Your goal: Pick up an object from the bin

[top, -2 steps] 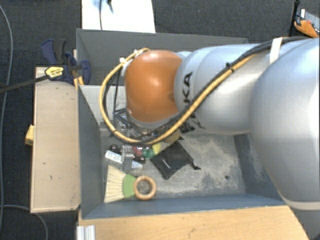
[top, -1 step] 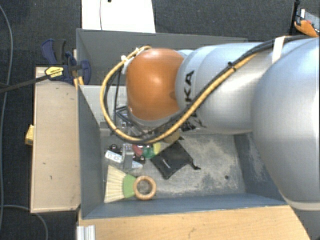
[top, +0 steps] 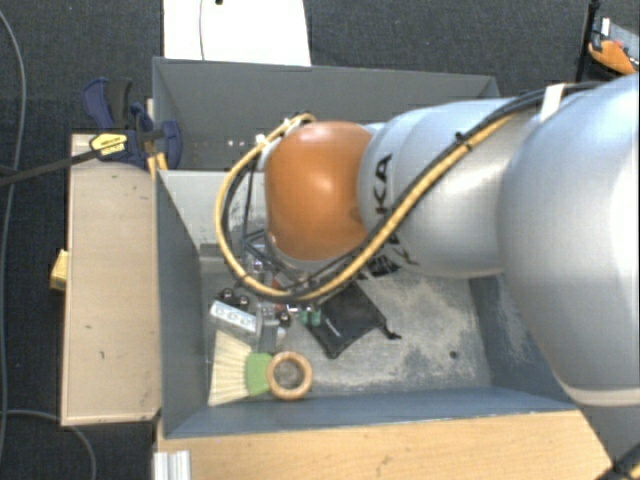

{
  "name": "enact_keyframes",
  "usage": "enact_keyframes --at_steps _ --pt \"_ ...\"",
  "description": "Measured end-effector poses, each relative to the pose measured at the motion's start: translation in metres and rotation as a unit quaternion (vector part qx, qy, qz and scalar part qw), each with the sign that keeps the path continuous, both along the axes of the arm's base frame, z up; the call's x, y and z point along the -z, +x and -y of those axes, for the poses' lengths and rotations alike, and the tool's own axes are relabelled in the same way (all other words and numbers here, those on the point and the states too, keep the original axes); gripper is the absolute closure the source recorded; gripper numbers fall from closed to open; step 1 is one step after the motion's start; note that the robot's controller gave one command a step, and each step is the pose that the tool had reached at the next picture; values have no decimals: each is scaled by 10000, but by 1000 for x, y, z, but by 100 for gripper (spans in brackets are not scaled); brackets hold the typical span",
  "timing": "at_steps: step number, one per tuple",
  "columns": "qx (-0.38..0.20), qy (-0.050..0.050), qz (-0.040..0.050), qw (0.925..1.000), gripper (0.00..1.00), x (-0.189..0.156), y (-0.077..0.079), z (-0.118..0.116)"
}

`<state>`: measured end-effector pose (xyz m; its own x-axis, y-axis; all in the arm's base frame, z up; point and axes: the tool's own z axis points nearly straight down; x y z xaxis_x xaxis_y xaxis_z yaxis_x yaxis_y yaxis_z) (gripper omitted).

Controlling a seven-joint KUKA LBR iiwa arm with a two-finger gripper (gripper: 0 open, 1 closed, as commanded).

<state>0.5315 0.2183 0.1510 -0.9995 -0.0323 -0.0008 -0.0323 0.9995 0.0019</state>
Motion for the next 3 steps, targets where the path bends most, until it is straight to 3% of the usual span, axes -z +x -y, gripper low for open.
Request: enact_keyframes --at_steps 1,2,3 --pt "185 -1 4 9998 0 24 -9 5" --pt "592 7 11 9982 0 37 -5 -2" --pt "55 9 25 10000 0 51 10 -5"
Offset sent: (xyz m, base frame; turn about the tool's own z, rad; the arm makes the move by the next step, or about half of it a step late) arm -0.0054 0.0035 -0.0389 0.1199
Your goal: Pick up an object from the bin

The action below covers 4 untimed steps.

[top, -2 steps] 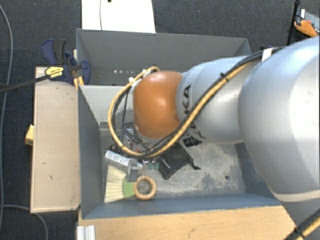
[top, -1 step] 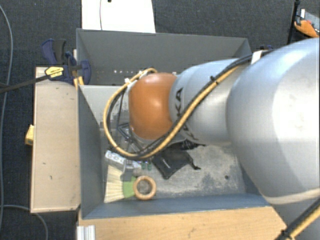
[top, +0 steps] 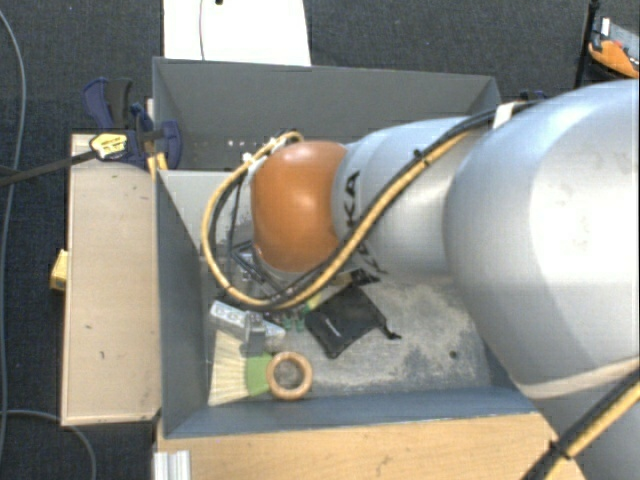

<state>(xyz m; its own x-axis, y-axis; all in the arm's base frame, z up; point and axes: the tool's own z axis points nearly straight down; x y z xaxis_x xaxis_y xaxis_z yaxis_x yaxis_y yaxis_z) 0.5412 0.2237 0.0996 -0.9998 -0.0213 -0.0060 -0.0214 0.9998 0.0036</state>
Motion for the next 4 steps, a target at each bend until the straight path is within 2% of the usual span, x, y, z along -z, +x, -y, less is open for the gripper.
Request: enact_keyframes --at_steps 1,2,3,4 --pt "1225 19 -12 9925 100 28 5 26" --pt "1233 20 -12 9924 100 28 5 26" --pt "1101 21 -9 9939 100 -5 20 34" --pt "1108 21 -9 9938 100 -5 20 34"
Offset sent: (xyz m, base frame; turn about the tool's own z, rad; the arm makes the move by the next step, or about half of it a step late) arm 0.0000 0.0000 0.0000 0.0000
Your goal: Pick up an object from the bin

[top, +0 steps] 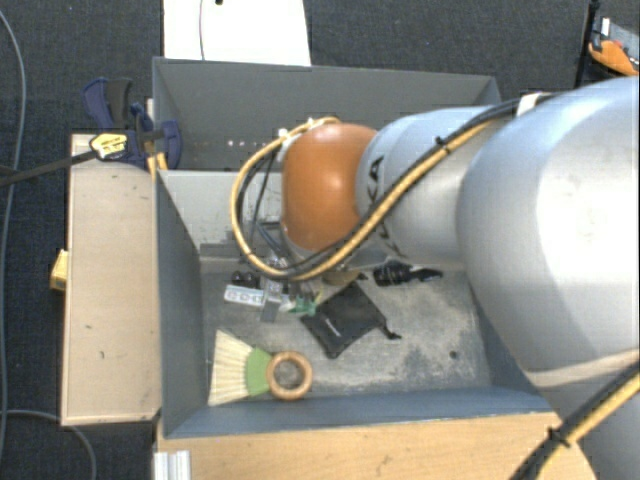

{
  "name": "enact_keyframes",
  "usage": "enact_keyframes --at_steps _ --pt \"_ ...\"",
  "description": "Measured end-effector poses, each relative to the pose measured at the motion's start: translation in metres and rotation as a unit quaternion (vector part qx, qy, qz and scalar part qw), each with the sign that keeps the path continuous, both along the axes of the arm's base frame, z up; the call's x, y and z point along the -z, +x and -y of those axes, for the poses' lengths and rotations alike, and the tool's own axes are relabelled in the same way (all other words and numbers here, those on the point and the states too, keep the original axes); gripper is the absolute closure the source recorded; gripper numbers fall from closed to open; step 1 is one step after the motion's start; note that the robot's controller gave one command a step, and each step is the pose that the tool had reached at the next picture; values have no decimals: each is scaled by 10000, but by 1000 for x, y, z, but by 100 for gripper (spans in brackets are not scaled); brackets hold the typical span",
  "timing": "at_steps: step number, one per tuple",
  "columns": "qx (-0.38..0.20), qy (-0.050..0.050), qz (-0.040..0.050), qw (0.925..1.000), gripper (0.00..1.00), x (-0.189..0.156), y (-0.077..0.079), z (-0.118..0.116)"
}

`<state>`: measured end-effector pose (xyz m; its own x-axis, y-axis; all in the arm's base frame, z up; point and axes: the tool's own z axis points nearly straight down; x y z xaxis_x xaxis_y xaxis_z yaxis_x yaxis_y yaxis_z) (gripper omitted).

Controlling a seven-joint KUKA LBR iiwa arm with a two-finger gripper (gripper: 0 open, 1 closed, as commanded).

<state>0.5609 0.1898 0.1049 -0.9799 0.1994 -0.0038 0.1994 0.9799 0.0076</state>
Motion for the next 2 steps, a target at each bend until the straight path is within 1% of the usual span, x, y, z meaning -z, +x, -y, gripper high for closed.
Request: enact_keyframes --at_steps 1,2 --pt "-81 -8 -29 10000 100 -40 -2 6" --pt "-18 -6 -17 10000 100 -101 -3 2"
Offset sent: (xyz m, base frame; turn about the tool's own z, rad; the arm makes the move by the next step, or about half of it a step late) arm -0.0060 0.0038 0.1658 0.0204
